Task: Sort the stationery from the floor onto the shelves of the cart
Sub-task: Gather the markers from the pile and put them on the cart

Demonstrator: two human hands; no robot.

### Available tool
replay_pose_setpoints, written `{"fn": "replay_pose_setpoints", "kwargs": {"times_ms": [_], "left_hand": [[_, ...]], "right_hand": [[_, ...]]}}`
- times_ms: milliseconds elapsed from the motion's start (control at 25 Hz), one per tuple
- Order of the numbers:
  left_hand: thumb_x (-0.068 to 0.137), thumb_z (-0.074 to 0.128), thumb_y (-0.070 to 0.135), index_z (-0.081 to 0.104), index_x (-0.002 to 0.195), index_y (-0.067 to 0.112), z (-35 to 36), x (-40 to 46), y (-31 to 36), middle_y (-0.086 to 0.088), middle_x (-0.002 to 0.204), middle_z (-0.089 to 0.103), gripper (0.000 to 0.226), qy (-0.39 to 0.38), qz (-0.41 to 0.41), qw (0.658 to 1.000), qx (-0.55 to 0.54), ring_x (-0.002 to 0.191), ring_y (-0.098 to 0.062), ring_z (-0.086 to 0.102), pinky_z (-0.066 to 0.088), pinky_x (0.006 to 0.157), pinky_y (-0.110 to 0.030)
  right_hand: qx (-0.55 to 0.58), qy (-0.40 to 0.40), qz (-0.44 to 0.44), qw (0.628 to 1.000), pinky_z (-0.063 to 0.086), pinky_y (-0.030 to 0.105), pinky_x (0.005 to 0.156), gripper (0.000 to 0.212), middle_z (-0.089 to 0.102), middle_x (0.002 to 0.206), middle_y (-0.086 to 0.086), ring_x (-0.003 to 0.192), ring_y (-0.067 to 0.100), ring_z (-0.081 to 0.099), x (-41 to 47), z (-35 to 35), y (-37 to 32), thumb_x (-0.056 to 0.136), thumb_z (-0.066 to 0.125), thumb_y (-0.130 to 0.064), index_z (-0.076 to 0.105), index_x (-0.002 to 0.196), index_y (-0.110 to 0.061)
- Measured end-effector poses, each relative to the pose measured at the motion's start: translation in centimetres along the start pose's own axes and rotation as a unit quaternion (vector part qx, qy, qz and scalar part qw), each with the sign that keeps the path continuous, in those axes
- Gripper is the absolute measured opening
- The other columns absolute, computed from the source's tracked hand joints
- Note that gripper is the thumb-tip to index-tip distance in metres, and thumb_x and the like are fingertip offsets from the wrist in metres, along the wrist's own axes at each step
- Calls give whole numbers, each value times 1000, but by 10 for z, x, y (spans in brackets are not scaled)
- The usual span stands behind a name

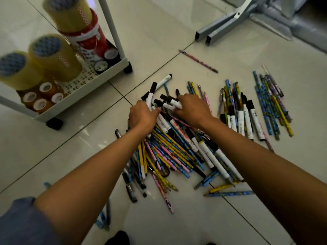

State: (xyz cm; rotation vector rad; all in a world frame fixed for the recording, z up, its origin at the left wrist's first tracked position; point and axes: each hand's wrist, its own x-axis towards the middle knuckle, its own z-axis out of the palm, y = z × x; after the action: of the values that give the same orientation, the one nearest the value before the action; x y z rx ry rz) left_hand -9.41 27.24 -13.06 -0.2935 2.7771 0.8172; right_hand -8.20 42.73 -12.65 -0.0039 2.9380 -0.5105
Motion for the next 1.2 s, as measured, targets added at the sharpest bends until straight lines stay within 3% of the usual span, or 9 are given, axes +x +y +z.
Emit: {"fn": "replay_pose_setpoints", "kwargs": {"times_ms": [200,360,480,560,680,800,920,1080,1200], "left_hand": [[85,66,43,54,116,5,10,12,13,-13,109,62,51,7,12,1000,19,93,-30,61,46,66,-35],[83,69,41,57,112,4,11,16,19,-12,106,63,48,-50,-32,998,-18,79,-24,55,40,59,-31],[82,71,35,44,125,5,11,13,21,-13,117,59,58,-67,-60,993,-80,96,-30,59,43,66,-32],[82,71,32,35,126,6,9,9,20,-13,116,55,62,-67,-54,990,-112,96,-30,57,42,70,-33],[82,68,35,44,118,7,0,14,15,-7,103,56,51,-49,-26,991,-125,85,-25,55,40,67,-31],[86,59,38,61,105,4,-15,38,18,-10,97,63,39,-9,12,994,-107,84,-28,60,38,64,-29],[91,52,36,54,109,5,-22,64,26,-11,102,58,36,18,69,997,-28,89,-28,55,37,68,-31],[96,48,33,46,120,2,-10,91,33,-23,123,55,39,-27,181,978,103,109,-38,53,35,73,-32],[94,55,32,43,125,1,1,102,33,-22,128,44,45,-61,221,962,150,111,-40,49,39,83,-37]], "right_hand": [[-6,-7,30,999,31,30,63,31,61,99,11,90,31,59,1,3,-3,87,62,-40,58,99,-12],[78,16,79,994,31,30,58,25,52,80,4,77,26,54,-10,0,4,84,62,-37,50,86,-16],[123,42,121,984,39,31,59,25,57,79,3,73,25,55,-21,-4,7,83,57,-41,54,91,-17],[154,41,144,977,42,31,58,24,58,74,1,68,23,56,-28,-6,9,83,57,-42,55,88,-18],[173,4,123,977,38,28,54,29,56,66,0,60,19,54,-40,-8,11,85,63,-44,55,76,-18],[129,-38,77,988,38,28,57,28,57,70,0,65,20,56,-52,-5,3,87,63,-45,59,80,-18],[29,-28,58,997,43,31,65,28,68,92,4,86,24,63,-60,-1,-8,88,62,-42,65,102,-18],[-26,-6,60,998,41,30,67,27,68,103,4,95,25,63,-61,-1,-12,91,59,-39,60,110,-19],[-32,-6,51,998,39,29,66,27,68,103,3,95,24,63,-61,-1,-14,91,60,-36,59,112,-20]]}}
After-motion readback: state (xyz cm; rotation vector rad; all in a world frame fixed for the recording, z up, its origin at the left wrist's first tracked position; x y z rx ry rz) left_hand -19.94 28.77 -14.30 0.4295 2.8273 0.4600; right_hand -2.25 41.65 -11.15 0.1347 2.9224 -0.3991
